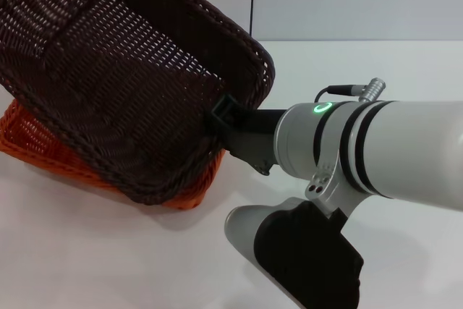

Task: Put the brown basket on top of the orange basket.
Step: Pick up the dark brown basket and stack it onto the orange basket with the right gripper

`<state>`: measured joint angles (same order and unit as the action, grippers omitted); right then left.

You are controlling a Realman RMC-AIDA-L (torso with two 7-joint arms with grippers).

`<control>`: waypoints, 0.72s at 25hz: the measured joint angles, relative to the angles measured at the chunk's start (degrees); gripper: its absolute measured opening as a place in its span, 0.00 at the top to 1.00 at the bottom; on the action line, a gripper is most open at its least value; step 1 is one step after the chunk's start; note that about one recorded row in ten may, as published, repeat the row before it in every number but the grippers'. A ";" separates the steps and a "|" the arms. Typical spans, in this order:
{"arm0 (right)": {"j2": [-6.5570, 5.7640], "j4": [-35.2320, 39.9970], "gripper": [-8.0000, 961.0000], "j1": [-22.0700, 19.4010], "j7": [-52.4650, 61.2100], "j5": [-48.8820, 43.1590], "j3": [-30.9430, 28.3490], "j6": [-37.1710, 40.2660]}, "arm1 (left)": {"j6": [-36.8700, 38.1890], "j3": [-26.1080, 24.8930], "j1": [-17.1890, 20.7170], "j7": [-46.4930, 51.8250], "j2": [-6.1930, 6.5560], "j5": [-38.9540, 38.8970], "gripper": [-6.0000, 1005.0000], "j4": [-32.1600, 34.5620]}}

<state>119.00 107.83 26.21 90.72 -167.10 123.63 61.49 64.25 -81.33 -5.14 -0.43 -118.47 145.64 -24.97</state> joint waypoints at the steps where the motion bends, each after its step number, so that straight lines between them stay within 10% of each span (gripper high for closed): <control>1: -0.02 -0.05 0.78 -0.15 -0.39 -0.01 0.00 -0.18 | 0.00 0.00 0.00 0.00 0.00 0.00 0.27 0.00; 18: -0.40 -1.56 0.76 -2.52 -2.37 0.64 0.03 -5.20 | -0.33 0.65 -0.12 -0.05 0.00 -0.08 0.27 0.25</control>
<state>118.60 106.27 23.69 88.35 -166.46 123.66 56.29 63.91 -80.68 -5.25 -0.47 -118.47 145.56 -24.72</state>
